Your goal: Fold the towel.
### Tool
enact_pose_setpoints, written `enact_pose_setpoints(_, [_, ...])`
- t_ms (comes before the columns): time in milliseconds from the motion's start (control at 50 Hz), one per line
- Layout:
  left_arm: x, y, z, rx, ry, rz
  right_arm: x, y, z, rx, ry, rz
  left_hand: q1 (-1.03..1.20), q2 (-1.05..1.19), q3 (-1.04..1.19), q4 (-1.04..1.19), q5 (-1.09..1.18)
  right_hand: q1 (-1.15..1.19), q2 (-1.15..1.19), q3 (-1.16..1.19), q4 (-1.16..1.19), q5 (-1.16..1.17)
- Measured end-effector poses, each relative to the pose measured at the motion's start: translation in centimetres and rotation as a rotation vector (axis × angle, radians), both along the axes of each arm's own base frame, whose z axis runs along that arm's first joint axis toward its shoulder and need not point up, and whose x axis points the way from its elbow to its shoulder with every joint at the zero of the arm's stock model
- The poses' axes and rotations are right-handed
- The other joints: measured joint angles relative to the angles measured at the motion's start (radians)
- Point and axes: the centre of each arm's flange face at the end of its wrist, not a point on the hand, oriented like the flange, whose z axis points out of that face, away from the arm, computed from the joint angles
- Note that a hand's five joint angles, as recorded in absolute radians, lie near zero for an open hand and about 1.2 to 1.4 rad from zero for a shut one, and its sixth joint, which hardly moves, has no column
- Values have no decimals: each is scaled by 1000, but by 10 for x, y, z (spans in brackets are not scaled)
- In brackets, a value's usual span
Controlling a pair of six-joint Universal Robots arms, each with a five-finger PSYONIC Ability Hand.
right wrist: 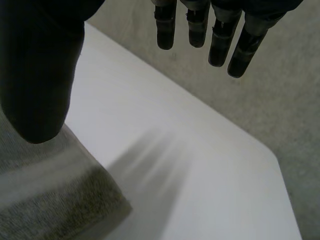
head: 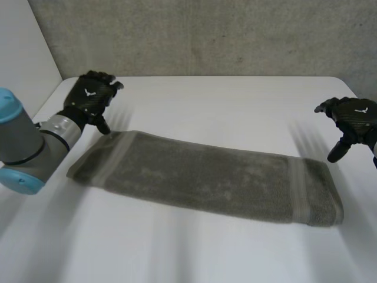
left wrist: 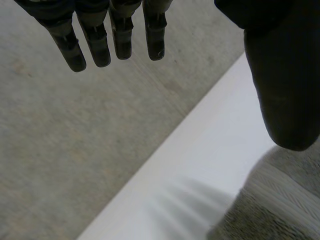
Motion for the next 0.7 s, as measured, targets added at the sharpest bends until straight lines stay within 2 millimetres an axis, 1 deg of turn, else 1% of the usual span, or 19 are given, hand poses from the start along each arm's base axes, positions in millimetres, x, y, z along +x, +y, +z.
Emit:
enact_pose_setpoints(60, [6, 8, 16, -27, 5, 16, 2, 17, 11, -21, -10, 21, 0, 0, 0, 0, 0, 0, 0, 0, 0, 0])
enact_pose_setpoints(80, [7, 9, 18, -32, 6, 22, 3, 21, 12, -23, -10, 25, 0, 0, 0, 0, 0, 0, 0, 0, 0, 0])
enact_pose_setpoints(120, [16, 12, 26, -41, 9, 54, 6, 38, 15, -21, -11, 48, 0, 0, 0, 0, 0, 0, 0, 0, 0, 0])
enact_pose_setpoints(140, [18, 12, 26, -41, 9, 61, 7, 41, 14, -20, -10, 51, 0, 0, 0, 0, 0, 0, 0, 0, 0, 0])
enact_pose_setpoints(200, [29, 16, 27, -30, 9, 102, 9, 60, 7, 5, 7, 73, 0, 0, 0, 0, 0, 0, 0, 0, 0, 0])
enact_pose_setpoints(260, [35, 22, 27, -14, 8, 120, 9, 70, -2, 29, 33, 82, 0, 0, 0, 0, 0, 1, 0, 0, 0, 0])
enact_pose_setpoints(300, [38, 29, 27, 4, 8, 129, 8, 78, -15, 64, 68, 90, 0, 0, 0, 0, 0, 2, 0, 0, 0, 3])
enact_pose_setpoints(380, [39, 43, 27, 37, 21, 130, 6, 84, -34, 127, 107, 97, 0, 0, 0, 0, 0, 28, 22, 0, 0, 41])
enact_pose_setpoints(400, [38, 47, 27, 49, 32, 130, 5, 86, -42, 156, 118, 100, 0, 0, 0, 0, 0, 40, 33, 0, 0, 62])
enact_pose_setpoints(500, [37, 61, 29, 106, 97, 140, 4, 91, -64, 239, 131, 106, 0, 0, 0, 0, 0, 65, 57, 0, 0, 93])
enact_pose_setpoints(540, [37, 64, 29, 119, 114, 145, 4, 92, -67, 250, 131, 107, 0, 0, 0, 0, 0, 74, 68, 0, 0, 103])
enact_pose_setpoints(620, [36, 70, 31, 151, 157, 165, 4, 95, -75, 268, 131, 110, 0, 0, 0, 0, 0, 168, 167, 0, 0, 204])
enact_pose_setpoints(660, [36, 71, 31, 157, 164, 170, 5, 95, -79, 267, 132, 109, -3, 0, 0, 0, 0, 259, 260, 0, 0, 287])
enact_pose_setpoints(700, [35, 71, 31, 162, 168, 174, 5, 93, -83, 264, 134, 107, -4, -1, 0, 0, 0, 402, 404, 0, 0, 416])
